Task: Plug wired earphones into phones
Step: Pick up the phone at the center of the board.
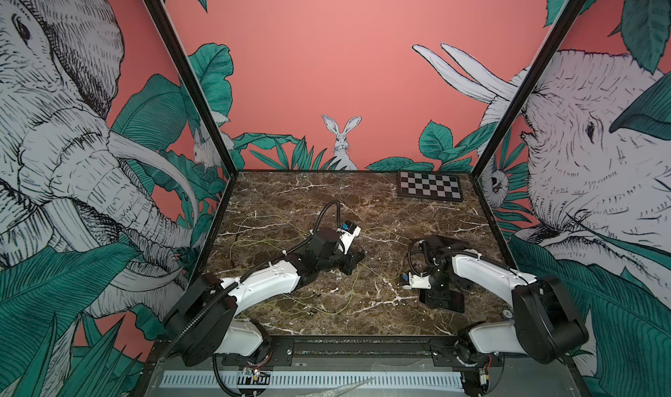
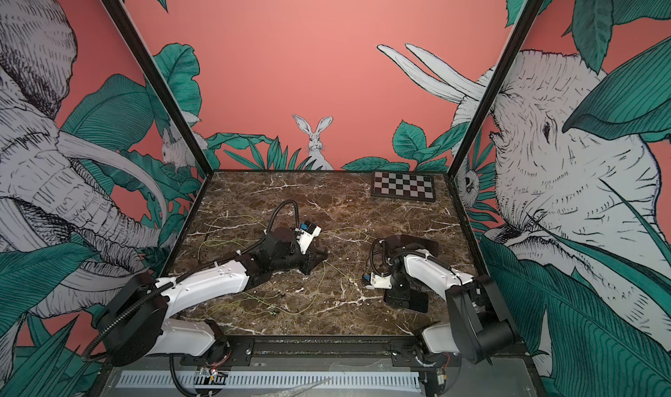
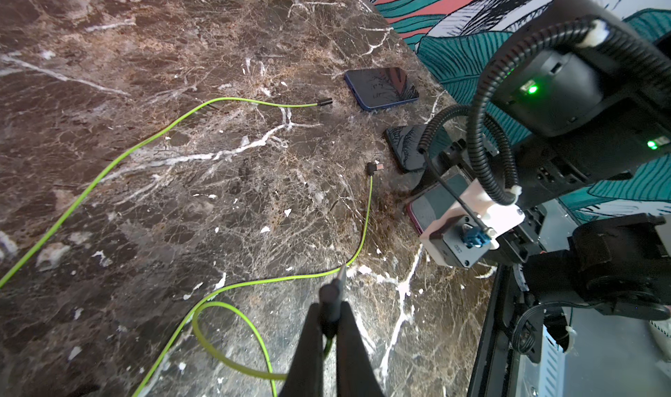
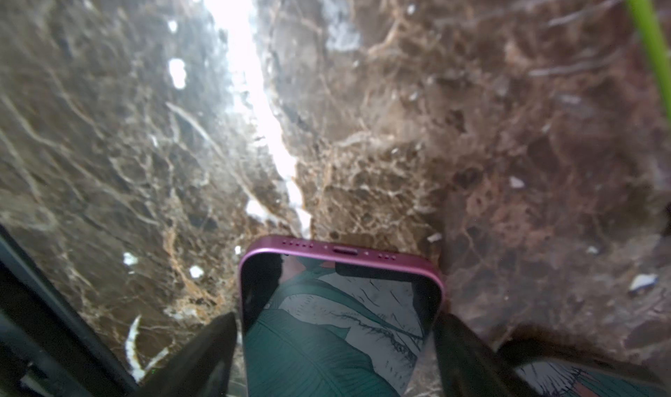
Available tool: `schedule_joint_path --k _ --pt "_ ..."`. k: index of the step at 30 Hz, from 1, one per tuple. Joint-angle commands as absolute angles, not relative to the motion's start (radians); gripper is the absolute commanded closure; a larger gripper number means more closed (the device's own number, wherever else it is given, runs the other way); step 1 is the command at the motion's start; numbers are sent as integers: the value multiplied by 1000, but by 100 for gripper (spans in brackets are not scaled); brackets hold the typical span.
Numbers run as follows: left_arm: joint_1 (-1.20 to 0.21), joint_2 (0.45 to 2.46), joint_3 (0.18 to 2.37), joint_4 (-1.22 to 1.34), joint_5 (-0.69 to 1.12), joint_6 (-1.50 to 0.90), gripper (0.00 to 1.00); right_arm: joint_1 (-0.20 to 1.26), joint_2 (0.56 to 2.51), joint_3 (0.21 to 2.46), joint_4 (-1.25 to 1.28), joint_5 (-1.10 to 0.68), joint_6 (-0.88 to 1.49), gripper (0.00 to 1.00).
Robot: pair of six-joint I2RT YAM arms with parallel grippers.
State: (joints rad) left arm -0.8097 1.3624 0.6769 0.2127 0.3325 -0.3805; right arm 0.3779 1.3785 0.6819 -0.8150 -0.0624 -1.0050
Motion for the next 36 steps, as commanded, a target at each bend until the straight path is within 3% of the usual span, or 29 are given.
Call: schedule_joint_path --k 1,11,25,36 --pt "-806 1365 669 238 342 -403 100 382 1370 667 -835 -36 -1022 5" --pt "-806 1376 670 247 346 -408 100 377 1315 591 -809 14 -1028 2" --pt "-805 1365 660 260 350 -421 100 377 1438 657 -795 -53 -1016 20" --pt "-807 1386 648 297 358 -459 100 377 1211 580 -708 -130 -964 23"
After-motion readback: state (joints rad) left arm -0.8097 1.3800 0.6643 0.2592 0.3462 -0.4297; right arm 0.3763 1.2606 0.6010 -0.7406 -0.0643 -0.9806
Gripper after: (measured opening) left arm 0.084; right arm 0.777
